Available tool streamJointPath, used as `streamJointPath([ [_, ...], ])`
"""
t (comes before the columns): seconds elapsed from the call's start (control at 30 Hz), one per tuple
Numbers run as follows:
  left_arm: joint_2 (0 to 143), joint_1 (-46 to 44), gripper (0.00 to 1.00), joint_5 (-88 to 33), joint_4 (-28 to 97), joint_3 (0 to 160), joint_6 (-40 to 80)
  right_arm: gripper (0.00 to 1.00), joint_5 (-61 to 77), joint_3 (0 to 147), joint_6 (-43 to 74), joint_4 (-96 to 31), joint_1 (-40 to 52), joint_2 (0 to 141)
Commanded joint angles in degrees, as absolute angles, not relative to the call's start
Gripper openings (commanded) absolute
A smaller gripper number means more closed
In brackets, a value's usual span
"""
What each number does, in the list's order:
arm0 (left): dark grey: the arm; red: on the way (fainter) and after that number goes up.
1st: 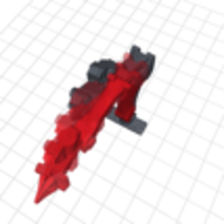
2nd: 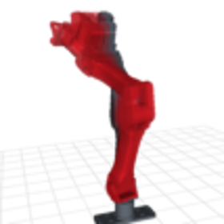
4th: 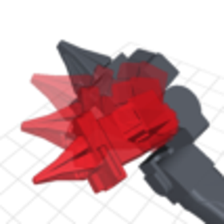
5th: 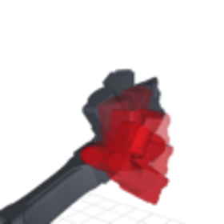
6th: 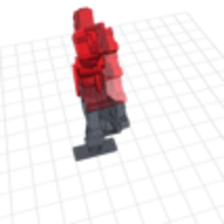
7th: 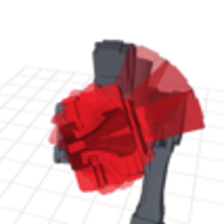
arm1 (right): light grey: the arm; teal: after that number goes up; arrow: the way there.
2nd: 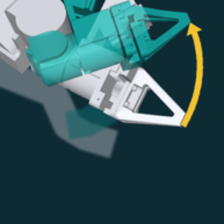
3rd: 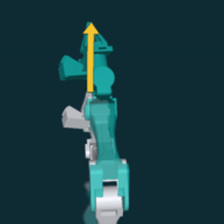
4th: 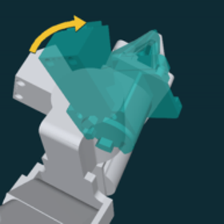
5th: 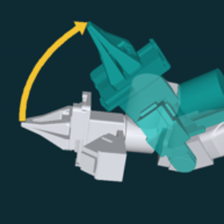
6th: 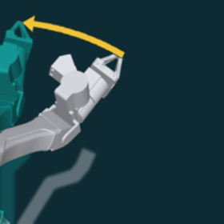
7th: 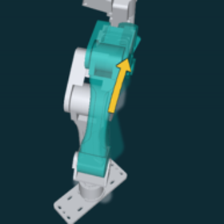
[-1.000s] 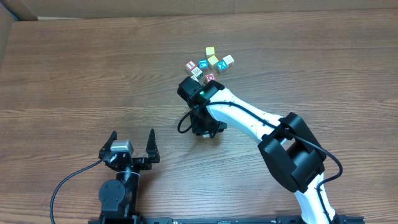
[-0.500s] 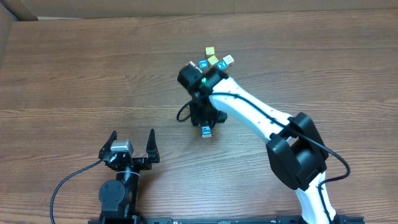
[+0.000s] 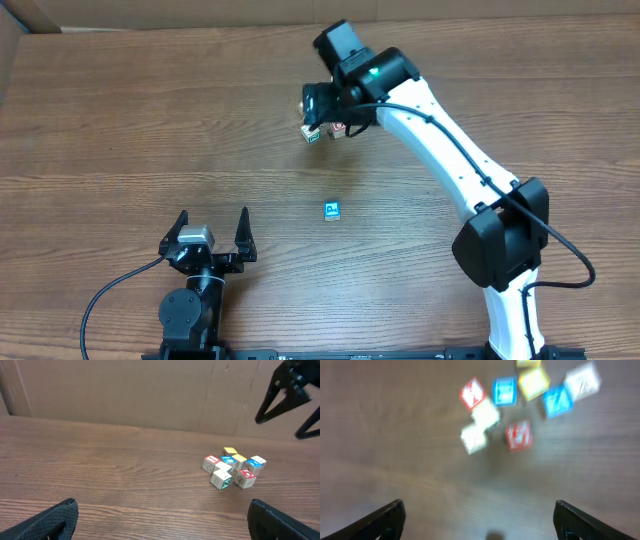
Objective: Flip 3 blocks
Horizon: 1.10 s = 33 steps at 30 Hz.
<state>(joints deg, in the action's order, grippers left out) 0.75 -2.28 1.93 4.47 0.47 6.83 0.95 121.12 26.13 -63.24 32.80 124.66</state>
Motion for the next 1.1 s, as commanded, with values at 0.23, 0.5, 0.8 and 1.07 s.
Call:
streamJointPath([
  [0.23, 0.25, -2.66, 1.0, 1.48, 4.38, 0.27, 5.56, 0.81, -3.99, 102.83, 25.02, -40.73, 31.97, 124.46],
  [0.5, 0.25, -2.66, 1.0, 1.48, 4.38, 0.27, 5.56, 0.77, -4.1, 91.53, 24.97, -25.89, 31.99, 124.49],
  [0.8, 0.25, -2.66, 1.0, 1.48, 4.38, 0.27, 5.56, 0.64, -4.47, 82.0, 21.96, -9.41, 31.75, 124.51],
  [1.07, 0.25, -2.66, 1.0, 1.48, 4.38, 0.27, 5.56, 0.55, -11.6, 80.84, 21.85, -7.53, 31.75, 126.13],
])
